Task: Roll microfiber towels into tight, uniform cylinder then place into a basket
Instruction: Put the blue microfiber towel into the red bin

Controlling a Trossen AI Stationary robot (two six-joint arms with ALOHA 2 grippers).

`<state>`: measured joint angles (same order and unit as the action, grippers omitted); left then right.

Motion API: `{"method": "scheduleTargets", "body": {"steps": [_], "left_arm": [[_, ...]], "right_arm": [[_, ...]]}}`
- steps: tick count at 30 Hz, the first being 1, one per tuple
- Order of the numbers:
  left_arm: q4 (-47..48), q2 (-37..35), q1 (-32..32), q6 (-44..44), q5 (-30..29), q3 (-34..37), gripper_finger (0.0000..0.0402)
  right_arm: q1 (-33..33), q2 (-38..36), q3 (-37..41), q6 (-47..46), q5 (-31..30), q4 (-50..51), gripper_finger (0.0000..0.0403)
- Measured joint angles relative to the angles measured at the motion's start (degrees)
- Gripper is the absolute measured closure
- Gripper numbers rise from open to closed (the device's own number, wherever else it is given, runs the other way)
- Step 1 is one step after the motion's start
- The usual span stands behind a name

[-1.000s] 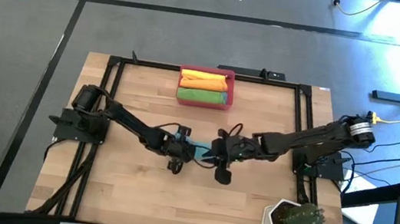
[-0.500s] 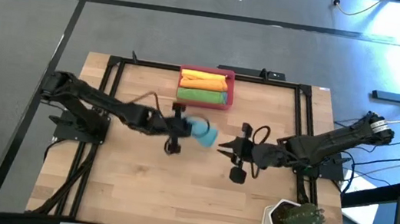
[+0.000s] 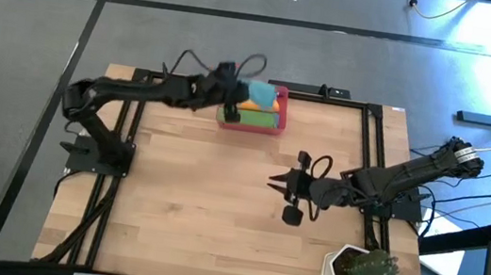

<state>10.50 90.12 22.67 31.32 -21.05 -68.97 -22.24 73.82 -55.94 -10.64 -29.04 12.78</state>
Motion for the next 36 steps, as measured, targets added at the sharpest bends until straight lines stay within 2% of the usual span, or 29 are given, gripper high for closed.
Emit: {"method": "scheduleTargets", "body": {"steps": [4, 11, 14, 23, 28, 32, 36], "left_arm": [[-1.88, 6.53, 4.26, 3.51, 1.52, -4.49, 0.0401], [-3.59, 16.96, 6.13, 3.82, 1.27, -8.46, 0.0401], [-2.77, 18.76, 5.65, 4.24, 1.09, -8.17, 0.0401], [10.45, 19.37, 3.72, 5.3, 1.06, -8.04, 0.0396], [13.2, 19.88, 3.11, 5.32, 3.67, -8.01, 0.0359], [12.44, 19.85, 3.29, 5.32, 8.47, -7.98, 0.0313], [12.57, 19.85, 3.2, 5.35, 8.76, -7.98, 0.0263]], "right_arm": [[0.06, 0.0, 0.0, 0.5, -0.02, -0.07, 0.0324], [0.06, 0.0, 0.0, 0.82, 0.0, 0.64, 0.0325], [0.06, 0.0, 0.0, 0.74, 0.01, 1.7, 0.0325], [0.1, 0.02, 0.0, 0.46, -0.03, 1.8, 0.0325], [0.09, 0.04, 0.0, 0.38, -1.14, 1.7, 0.0325], [0.09, 0.04, 0.0, 0.31, -1.22, 1.7, 0.0325], [0.09, 0.04, 0.0, 0.29, -1.31, 1.72, 0.0325]]}}
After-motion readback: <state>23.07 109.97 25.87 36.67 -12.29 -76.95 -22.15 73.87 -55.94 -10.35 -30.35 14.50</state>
